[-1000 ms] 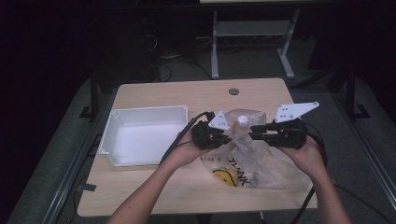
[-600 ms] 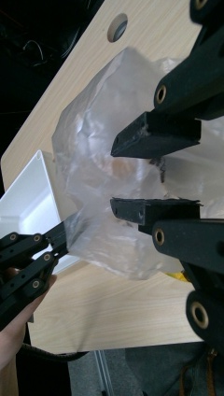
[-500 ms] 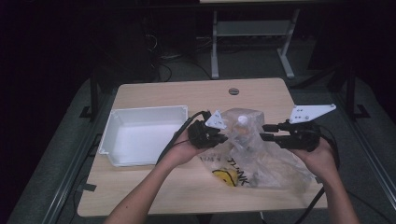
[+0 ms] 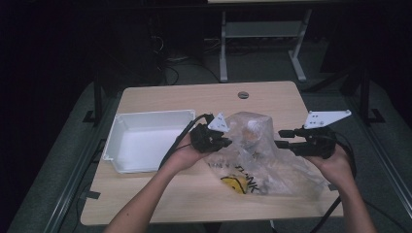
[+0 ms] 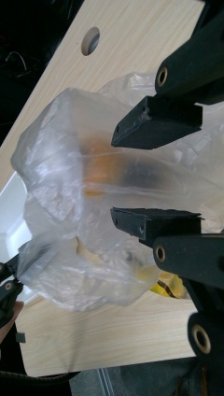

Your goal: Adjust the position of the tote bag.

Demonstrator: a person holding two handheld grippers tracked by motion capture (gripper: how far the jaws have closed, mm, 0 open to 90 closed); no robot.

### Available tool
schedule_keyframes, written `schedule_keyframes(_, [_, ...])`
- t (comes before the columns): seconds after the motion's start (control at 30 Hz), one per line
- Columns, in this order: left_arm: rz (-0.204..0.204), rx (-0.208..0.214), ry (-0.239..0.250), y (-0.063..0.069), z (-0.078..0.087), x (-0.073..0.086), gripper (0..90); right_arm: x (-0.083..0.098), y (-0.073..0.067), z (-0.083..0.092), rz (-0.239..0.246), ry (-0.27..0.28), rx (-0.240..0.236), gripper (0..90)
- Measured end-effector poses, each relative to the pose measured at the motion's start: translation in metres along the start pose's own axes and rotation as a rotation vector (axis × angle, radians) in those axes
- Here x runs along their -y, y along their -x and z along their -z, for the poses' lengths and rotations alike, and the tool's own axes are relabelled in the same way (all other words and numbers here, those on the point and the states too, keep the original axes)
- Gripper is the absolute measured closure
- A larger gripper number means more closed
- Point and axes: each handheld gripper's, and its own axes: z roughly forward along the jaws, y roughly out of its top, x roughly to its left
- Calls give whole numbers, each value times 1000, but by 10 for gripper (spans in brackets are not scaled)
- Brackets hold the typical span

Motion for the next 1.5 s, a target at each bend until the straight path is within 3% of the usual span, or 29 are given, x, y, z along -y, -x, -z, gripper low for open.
schedule_keyframes(0.93, [48,-7,3,-22,7,12,900,-3,17,-17,-27,-29,-27,508])
schedule_keyframes(1.5, [79,-15,-8,-47,7,20,900,-12,36,-37,-45,-65,-80,435])
